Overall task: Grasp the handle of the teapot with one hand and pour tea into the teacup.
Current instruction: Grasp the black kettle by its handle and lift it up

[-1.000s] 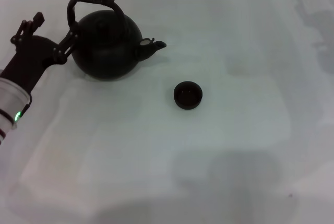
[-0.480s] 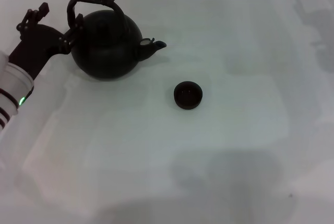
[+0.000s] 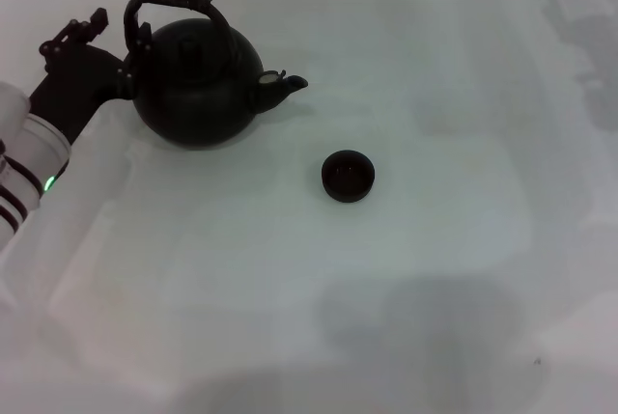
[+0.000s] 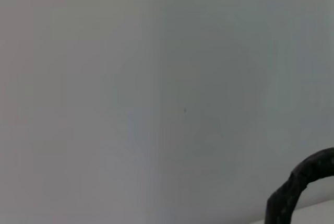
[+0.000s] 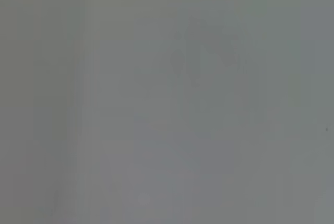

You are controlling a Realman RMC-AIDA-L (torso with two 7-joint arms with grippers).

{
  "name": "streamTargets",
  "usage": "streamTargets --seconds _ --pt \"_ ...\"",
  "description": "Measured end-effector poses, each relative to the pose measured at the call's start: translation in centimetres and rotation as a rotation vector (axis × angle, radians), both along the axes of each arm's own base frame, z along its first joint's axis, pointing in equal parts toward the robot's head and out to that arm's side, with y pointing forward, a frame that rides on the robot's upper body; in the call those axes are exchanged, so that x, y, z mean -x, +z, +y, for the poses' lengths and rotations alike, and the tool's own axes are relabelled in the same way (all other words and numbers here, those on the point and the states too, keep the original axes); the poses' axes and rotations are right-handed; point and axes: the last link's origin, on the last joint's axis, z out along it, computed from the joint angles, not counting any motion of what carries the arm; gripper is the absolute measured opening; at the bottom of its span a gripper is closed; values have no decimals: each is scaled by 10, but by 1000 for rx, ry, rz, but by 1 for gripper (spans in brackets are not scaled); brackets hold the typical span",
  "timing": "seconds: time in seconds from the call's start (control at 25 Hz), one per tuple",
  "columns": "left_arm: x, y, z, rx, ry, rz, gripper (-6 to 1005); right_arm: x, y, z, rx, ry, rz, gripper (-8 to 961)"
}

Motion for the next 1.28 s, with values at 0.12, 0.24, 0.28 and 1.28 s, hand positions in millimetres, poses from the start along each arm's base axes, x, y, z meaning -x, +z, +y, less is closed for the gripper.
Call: streamTargets --seconds 0.12,0.24,0.28,1.28 --pt "0 -1 0 5 -4 3 633 1 0 1 0 1 0 827" --pt "-1 0 0 4 -8 2 464 1 0 1 0 2 0 827" --pt "-1 0 0 3 -9 2 383 1 0 1 0 2 0 827" --pt "-50 3 13 -2 -340 114 84 -2 0 1 2 -19 3 827"
